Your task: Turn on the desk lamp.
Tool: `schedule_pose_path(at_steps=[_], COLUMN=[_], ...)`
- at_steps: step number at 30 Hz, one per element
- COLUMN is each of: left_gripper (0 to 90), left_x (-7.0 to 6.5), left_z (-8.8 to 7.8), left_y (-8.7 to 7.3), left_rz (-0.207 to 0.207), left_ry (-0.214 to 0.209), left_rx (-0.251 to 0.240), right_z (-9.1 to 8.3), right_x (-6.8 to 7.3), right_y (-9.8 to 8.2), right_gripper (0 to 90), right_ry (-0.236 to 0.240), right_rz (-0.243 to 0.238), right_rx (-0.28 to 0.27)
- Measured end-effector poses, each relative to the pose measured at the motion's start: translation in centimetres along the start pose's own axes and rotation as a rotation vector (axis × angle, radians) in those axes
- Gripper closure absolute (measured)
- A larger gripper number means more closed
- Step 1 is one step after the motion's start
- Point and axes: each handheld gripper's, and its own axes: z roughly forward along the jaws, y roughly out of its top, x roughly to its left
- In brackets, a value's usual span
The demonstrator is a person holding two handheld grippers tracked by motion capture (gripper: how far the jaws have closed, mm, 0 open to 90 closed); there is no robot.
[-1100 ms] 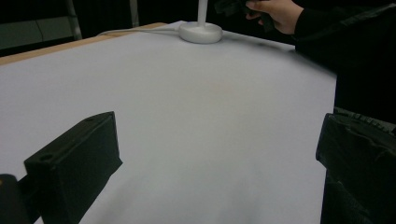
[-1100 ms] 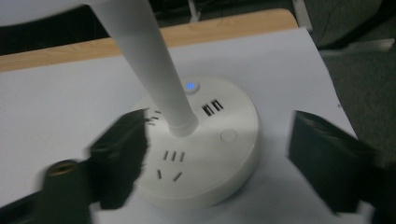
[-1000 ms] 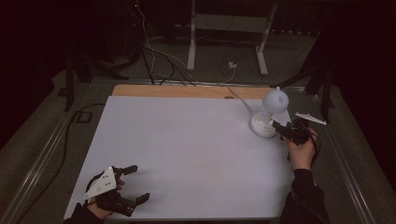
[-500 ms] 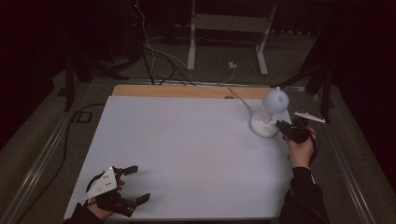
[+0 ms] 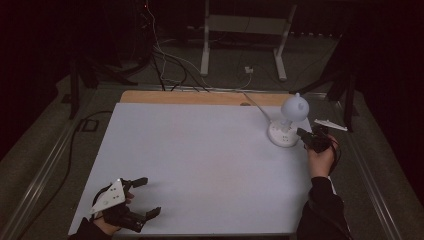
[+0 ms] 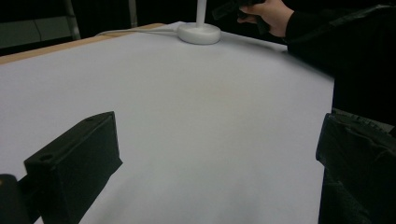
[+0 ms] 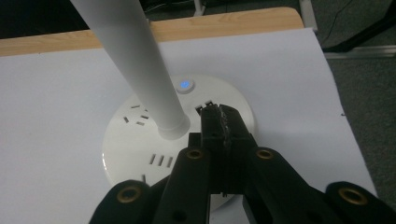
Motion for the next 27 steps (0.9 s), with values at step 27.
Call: schedule_pose_path(at_steps=[27], left_gripper=[0.3], left_x=[0.0], left_z=[0.0], left_y=[0.0], left_rz=[-0.002], left_ry=[0.002], left_rx=[-0.008], right_z=[1.5], right_x=[-0.2], right_y=[-0.6], right_gripper=[90.0], right_ry=[0.0], right_rz=[-0.034], right_rx=[-0.017])
